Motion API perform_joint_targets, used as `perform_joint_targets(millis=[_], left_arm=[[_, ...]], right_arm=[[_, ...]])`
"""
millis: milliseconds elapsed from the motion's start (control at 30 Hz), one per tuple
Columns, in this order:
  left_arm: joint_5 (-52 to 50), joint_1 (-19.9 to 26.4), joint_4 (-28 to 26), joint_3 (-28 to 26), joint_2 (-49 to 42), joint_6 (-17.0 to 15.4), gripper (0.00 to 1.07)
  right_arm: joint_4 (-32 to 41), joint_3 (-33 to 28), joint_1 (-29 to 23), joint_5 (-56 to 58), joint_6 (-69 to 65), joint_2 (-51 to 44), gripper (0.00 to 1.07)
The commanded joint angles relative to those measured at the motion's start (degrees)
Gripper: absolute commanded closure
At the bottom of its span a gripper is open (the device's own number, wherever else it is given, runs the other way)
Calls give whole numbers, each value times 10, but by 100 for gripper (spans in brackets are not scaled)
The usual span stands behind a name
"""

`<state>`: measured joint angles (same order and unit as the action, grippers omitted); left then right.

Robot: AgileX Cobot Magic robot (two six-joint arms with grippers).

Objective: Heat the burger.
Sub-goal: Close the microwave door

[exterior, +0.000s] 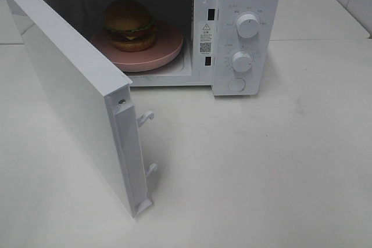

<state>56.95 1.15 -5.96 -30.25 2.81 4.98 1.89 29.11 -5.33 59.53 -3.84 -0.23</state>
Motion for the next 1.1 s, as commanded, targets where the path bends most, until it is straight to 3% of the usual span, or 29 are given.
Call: perform_joint_targets(millis=[33,167,233,267,300,333,400,433,500,600,633,800,967,1100], left_arm=[[-23,1,-3,-3,28,-3,19],[-52,1,-2,-3,59,-3,29],[-86,1,-5,-3,88,-3,43],[-86,1,-5,-3,88,-3,43],[-101,1,-9,-3,107,-3,53],[-101,1,-9,-3,107,-3,53],[-128,1,-12,-2,139,-2,66],[-128,1,-12,-2,139,-2,66],[-158,1,-13,-1,186,-2,90],[-171,1,-15,3,197,-2,97],[-203,1,-21,14,215,-2,107],[-316,1,-43,59,258,14,107],[-478,1,-78,115,317,59,107],[-554,1,-84,138,348,66,107]], right_arm=[[-2,-1,5,-1,2,-15,35],[-2,-1,5,-1,2,-15,35],[-2,-1,5,-1,2,-15,35],[-2,-1,5,-1,2,-15,35],[-2,-1,5,-1,2,-15,35],[-2,-1,5,-1,2,-15,35],[-2,-1,5,-1,2,-15,35],[-2,-1,5,-1,2,-15,35],[-2,-1,5,-1,2,-15,35],[-2,-1,5,-1,1,-15,35],[-2,-1,5,-1,-3,-15,35],[-2,-1,5,-1,-5,-15,35],[-2,-1,5,-1,-5,-15,35],[-2,-1,5,-1,-5,-15,35]])
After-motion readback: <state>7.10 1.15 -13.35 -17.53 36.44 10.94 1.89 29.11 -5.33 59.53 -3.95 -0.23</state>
